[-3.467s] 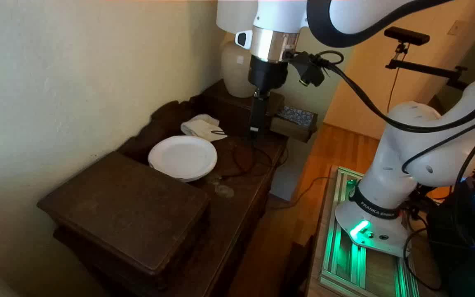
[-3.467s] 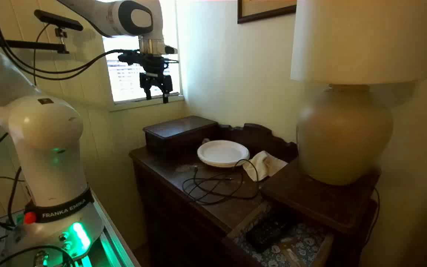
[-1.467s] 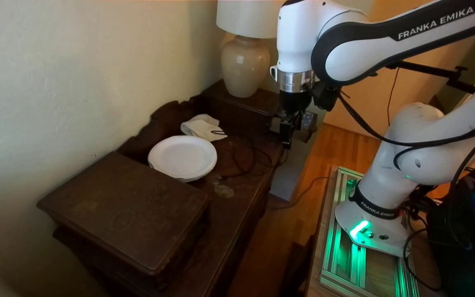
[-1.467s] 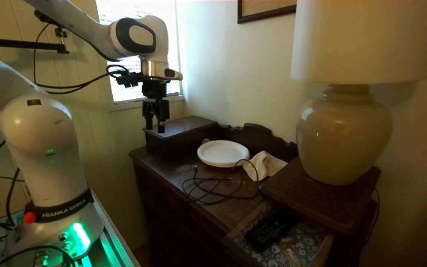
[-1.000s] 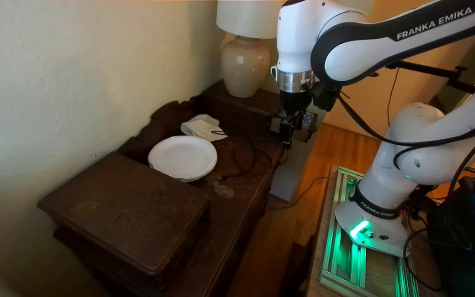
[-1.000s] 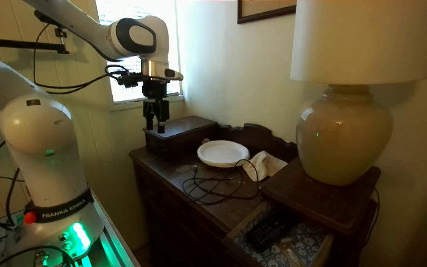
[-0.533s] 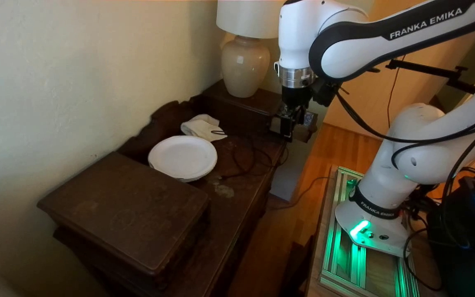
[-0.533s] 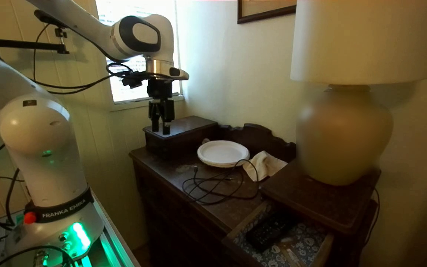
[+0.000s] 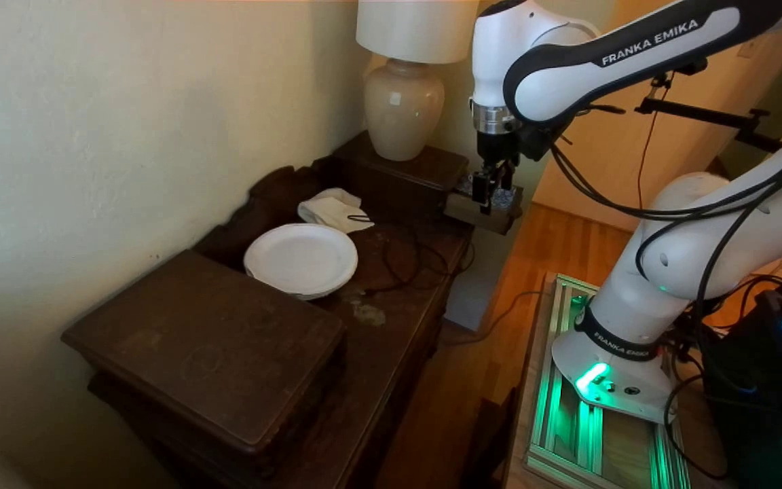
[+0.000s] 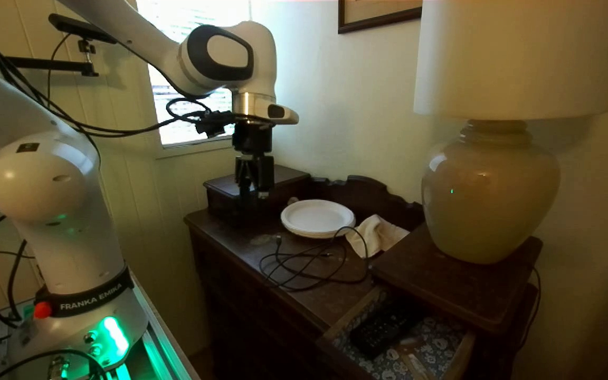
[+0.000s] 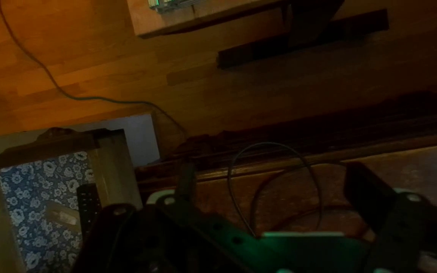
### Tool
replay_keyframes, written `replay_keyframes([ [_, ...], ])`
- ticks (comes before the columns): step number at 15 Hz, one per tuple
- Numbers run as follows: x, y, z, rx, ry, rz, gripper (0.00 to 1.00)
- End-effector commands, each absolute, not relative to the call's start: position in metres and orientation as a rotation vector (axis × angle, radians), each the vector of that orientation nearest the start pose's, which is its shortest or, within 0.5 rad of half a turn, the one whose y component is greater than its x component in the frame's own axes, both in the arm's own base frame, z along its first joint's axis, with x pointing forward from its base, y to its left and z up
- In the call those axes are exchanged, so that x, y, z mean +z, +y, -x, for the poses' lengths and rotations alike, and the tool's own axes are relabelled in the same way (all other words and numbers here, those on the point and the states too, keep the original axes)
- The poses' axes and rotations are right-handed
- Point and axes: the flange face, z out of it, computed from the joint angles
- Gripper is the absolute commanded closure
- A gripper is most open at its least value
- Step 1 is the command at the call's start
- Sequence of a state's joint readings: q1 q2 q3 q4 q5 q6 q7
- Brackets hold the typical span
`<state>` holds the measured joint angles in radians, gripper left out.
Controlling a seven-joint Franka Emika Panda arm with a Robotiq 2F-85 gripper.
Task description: Close the drawer completely
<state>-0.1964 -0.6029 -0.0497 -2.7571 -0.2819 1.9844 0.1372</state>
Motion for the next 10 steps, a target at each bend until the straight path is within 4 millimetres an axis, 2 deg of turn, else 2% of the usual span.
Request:
replay_keyframes([
  [1,0.350,-0.127,-0.313,0.345,0.379,3.281,0.00],
  [6,0.300,-0.160,-0.301,0.545,0.337,3.209,0.00],
  [10,0.262,-0.188,-0.279,0.782,0.323,3.216,0.00],
])
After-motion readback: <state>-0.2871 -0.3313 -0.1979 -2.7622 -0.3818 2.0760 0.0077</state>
